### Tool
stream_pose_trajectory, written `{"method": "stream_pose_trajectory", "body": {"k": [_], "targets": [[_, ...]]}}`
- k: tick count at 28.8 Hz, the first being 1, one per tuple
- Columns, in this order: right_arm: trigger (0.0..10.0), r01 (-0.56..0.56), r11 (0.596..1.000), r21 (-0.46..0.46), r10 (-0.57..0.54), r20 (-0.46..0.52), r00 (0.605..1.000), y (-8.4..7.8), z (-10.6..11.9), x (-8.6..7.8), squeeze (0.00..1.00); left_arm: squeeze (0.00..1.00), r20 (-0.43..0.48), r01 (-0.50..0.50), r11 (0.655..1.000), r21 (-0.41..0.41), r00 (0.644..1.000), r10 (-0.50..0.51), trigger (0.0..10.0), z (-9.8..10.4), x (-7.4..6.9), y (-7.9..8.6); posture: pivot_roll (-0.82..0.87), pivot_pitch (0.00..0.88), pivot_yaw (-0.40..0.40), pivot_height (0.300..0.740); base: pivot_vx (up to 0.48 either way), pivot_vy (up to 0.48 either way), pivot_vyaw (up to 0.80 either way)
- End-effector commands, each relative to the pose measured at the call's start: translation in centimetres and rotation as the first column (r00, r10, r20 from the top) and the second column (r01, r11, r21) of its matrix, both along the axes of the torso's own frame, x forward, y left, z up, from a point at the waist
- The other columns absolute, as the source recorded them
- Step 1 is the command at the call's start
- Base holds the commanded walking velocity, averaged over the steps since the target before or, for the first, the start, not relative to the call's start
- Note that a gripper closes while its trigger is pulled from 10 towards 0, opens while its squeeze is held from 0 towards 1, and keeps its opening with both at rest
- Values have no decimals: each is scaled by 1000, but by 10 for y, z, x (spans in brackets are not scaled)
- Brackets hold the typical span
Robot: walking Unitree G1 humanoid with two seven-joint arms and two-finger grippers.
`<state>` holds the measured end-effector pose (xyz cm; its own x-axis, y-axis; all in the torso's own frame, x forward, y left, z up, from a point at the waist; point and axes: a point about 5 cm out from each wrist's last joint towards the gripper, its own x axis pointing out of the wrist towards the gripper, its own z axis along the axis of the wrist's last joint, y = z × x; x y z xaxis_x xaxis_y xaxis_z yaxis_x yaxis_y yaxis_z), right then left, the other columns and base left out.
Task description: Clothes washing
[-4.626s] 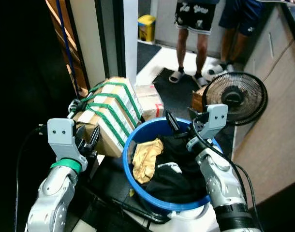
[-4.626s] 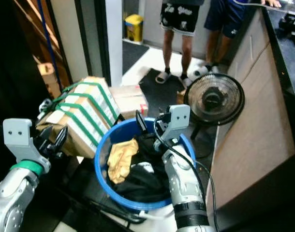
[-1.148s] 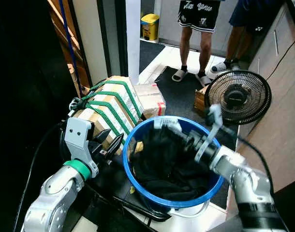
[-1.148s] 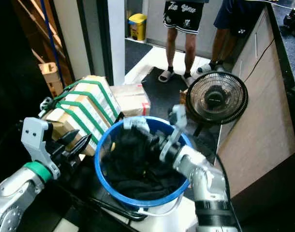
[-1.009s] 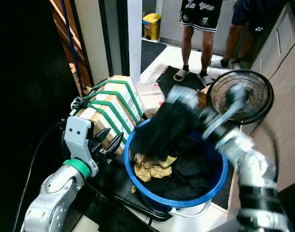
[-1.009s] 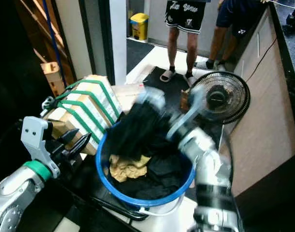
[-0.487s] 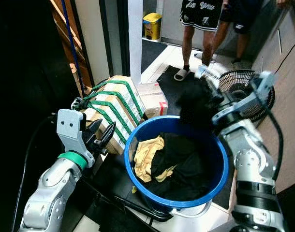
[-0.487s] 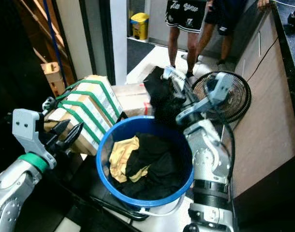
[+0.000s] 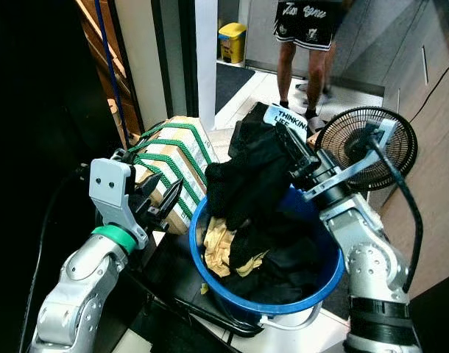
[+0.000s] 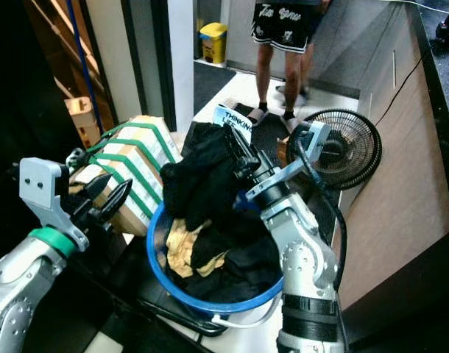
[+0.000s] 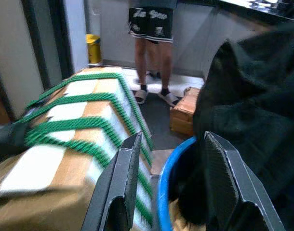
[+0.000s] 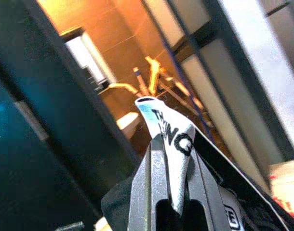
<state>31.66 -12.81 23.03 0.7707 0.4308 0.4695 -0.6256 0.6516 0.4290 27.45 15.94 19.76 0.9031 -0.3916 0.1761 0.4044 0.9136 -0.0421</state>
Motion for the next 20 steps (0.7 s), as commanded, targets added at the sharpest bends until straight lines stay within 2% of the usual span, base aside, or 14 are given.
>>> {"method": "stream_pose_trajectory", "body": {"k": [1, 7, 20], "targets": [[10000, 41, 999, -6, -41, -1, 999, -7, -3, -2, 0, 0, -2, 2, 1000, 6, 1000, -2, 10000, -1, 0, -1, 158, 0, 69, 740, 0, 0, -800], [10000, 29, 1000, -2, -29, -20, 999, -6, -9, -6, 0, 0, -14, 2, 1000, 11, 1000, -2, 10000, -4, -1, -3, 156, 0, 70, 740, 0, 0, -800], [10000, 76, 997, -21, -77, -52, 996, -7, -22, -8, 0, 0, -12, 3, 1000, 18, 1000, -3, 10000, -4, -3, -6, 156, 0, 71, 740, 0, 0, 0]]}}
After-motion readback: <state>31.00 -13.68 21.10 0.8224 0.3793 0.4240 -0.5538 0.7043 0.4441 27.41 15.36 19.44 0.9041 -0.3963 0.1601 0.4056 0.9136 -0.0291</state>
